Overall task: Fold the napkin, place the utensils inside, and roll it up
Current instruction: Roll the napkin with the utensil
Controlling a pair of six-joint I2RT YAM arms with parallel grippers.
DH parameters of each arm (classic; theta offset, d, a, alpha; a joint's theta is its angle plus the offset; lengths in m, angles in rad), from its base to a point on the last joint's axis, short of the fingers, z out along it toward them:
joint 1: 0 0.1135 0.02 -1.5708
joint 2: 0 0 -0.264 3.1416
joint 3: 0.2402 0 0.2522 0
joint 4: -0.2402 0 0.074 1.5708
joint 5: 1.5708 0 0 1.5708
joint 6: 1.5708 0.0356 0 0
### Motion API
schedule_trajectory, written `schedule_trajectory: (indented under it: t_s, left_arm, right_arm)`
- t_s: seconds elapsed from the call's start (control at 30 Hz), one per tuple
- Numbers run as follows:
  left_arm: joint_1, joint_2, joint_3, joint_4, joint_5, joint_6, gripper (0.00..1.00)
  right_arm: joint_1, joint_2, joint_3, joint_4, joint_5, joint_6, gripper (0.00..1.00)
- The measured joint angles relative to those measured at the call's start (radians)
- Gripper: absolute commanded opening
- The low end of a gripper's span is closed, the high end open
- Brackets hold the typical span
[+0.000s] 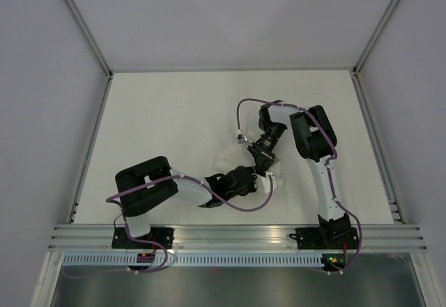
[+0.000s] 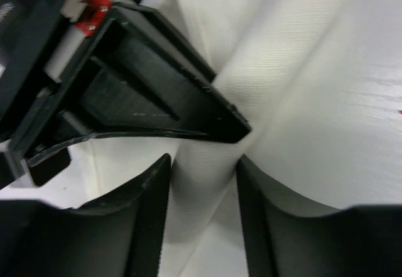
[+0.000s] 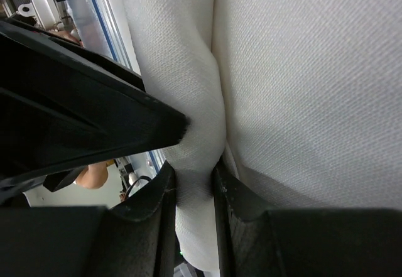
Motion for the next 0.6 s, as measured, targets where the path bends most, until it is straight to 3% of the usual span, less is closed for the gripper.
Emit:
schedule_trajectory:
  t_s: [0.07,0.27,0.4,0.6]
  left_arm:
    - [0.005,0.006,0.015,-0.030,0.028,-0.002,0.31]
    - [0.026,0.016,0.077,-0.141,0.127,-0.009,0.02]
    - [0.055,0.018,0.108,-0.192,0.207,-0.027,0.02]
    - [0.118,0.021,0.151,-0.249,0.346,-0.074,0.02]
  right_arm:
    - [0.000,0.002,0.003,-0.002,0.001,0.000,0.04]
    - [-0.008,0.002,0.007,-0.009,0.029,0.002,0.14]
    - [-0.016,-0.014,-0.010,0.002,0.035,0.000,0.30]
    - [-0.023,-0.111,-0.087,0.087,0.045,-0.015,0.46]
